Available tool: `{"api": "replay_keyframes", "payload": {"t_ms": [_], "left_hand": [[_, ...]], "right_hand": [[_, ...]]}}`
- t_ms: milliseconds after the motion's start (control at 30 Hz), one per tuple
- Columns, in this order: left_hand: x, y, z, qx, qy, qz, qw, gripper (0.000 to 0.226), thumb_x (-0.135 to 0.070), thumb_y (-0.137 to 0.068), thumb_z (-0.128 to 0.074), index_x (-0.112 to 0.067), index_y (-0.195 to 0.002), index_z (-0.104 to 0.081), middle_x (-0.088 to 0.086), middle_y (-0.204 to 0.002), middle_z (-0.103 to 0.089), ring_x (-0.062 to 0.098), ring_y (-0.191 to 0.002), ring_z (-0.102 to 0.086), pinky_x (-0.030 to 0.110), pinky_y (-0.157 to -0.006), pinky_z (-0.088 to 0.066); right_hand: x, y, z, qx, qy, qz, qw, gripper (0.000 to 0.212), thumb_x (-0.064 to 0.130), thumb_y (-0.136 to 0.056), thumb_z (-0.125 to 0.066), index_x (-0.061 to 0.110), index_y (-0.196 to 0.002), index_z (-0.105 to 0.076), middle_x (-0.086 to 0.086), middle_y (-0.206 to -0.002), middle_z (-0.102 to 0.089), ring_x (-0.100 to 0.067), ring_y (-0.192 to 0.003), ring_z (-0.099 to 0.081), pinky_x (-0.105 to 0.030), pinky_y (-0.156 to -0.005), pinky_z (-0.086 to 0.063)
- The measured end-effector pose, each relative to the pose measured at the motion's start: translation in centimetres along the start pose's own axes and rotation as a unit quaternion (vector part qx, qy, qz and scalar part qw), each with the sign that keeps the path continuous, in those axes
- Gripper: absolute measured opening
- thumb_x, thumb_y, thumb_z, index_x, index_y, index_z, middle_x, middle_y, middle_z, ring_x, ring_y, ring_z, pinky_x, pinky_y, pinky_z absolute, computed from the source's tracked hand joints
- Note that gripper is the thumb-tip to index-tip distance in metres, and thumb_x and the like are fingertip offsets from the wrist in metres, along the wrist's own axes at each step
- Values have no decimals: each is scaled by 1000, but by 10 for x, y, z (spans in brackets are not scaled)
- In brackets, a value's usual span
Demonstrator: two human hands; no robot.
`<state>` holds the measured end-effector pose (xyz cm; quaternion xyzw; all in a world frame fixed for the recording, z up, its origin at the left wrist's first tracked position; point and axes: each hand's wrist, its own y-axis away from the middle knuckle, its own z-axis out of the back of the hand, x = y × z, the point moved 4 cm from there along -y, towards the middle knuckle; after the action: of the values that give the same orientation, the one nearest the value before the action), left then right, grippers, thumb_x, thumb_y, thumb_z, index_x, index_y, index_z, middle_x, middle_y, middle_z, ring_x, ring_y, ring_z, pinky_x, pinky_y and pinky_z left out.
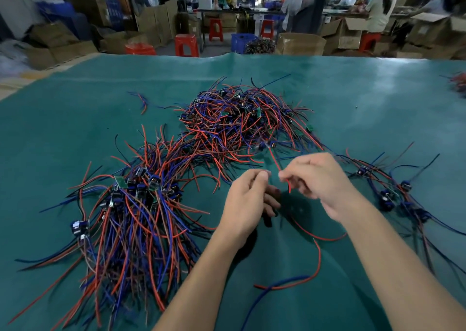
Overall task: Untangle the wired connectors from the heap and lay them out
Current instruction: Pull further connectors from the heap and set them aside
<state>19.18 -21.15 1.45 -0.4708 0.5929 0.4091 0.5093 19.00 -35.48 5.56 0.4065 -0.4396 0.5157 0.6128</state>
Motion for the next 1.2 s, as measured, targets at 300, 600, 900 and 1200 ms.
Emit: {"api": "replay_keyframes", "payload": {"t_ms": [300,600,900,1200], "left_hand": [[1,-2,6,-13,2,5,1000,30,-20,-107,-42,-1,-98,-64,2,-63,-65,12,-50,-57,22,-49,-47],[0,7,-4,83,-59,3,995,27,-14,-106,-44,7,-98,-60,-3,-57,-48,7,-43,-37,15,-39,-28],[-4,9,-5,96,-74,-40,992,34,-21,-104,-50,-6,-78,-66,-11,-47,-33,5,-43,-23,17,-41,-18],[-5,9,-5,113,-68,-30,991,36,-21,-103,-52,-15,-69,-61,-6,-47,-30,8,-43,-20,18,-40,-16]], "right_hand": [[3,34,-25,305,25,20,952,13,15,-72,-79,14,-61,-73,-3,-54,-59,-7,-45,-47,-17,-45,-32],[-17,5,1,-1,-74,12,997,14,27,-91,-74,14,-85,-77,1,-72,-67,-11,-53,-54,-23,-41,-33],[-12,6,4,49,-218,10,975,10,18,-69,-80,11,-75,-80,-4,-76,-69,-9,-57,-49,-19,-46,-32],[-19,-3,27,-165,-138,79,973,18,10,-89,-76,13,-72,-70,7,-52,-50,-7,-47,-43,-19,-46,-35]]}}
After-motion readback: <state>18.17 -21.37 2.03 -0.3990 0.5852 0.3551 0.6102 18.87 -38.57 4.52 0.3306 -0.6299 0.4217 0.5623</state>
